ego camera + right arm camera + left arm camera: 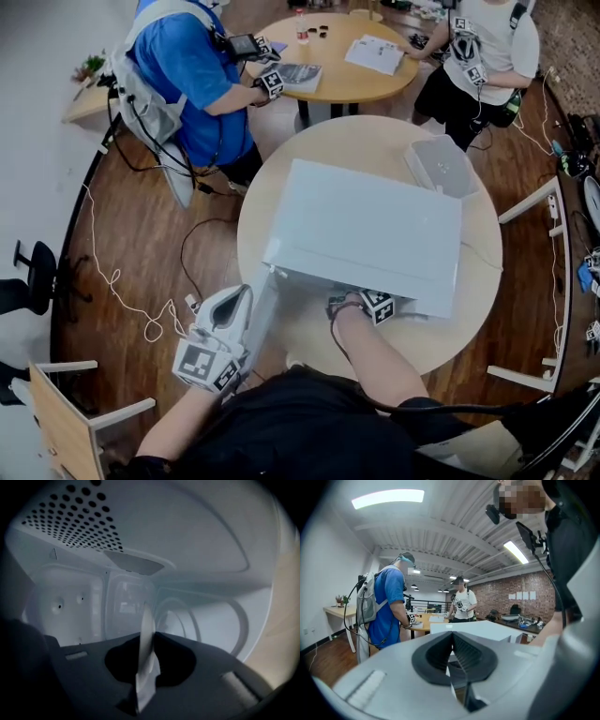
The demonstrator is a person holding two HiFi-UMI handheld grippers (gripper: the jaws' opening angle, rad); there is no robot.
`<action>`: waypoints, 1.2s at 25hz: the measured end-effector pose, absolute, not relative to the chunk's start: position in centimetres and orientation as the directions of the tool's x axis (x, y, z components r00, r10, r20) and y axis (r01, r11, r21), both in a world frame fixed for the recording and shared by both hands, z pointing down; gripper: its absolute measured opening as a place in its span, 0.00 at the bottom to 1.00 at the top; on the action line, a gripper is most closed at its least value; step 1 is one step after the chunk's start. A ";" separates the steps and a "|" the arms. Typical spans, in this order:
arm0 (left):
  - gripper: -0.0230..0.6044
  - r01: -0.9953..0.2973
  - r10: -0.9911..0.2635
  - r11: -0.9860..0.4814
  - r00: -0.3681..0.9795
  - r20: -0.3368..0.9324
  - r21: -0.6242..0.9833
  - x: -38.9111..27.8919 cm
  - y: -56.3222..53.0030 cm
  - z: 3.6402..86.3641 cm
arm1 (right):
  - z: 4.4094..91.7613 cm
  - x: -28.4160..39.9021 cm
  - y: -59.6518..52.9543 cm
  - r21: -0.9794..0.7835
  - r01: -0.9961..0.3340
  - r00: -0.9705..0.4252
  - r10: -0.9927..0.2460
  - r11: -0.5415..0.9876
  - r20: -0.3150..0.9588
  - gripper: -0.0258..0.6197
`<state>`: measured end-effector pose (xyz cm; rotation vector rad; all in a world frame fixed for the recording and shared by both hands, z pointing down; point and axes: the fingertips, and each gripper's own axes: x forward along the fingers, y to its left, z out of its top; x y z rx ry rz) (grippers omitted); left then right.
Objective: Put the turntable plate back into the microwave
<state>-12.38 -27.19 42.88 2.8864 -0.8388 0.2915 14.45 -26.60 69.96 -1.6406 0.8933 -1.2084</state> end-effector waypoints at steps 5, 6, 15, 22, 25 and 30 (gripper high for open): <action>0.04 -0.539 -0.516 -0.840 0.828 0.219 0.058 -12.5 -27.2 42.8 | 70.9 14.4 -26.3 -0.926 -0.028 0.285 -0.891 -0.375 0.353 0.09; 0.04 -0.538 -0.515 -0.841 0.829 0.218 0.058 -12.5 -27.1 42.7 | 70.9 14.3 -26.3 -0.927 -0.028 0.286 -0.892 -0.374 0.351 0.09; 0.04 -0.547 -0.523 -0.835 0.822 0.225 0.060 -12.8 -27.1 42.6 | 71.5 14.0 -26.8 -0.917 -0.009 0.278 -0.882 -0.398 0.380 0.10; 0.04 -0.549 -0.526 -0.834 0.820 0.227 0.053 -12.9 -26.8 42.0 | 71.7 14.4 -26.4 -0.923 0.029 0.283 -0.882 -0.385 0.377 0.11; 0.04 -0.551 -0.529 -0.833 0.819 0.221 0.052 -13.1 -26.6 41.9 | 71.1 14.8 -26.1 -0.928 0.006 0.290 -0.887 -0.372 0.358 0.15; 0.04 -0.548 -0.528 -0.835 0.823 0.209 0.049 -13.4 -26.4 41.8 | 70.8 14.0 -25.8 -0.928 0.002 0.280 -0.891 -0.372 0.358 0.23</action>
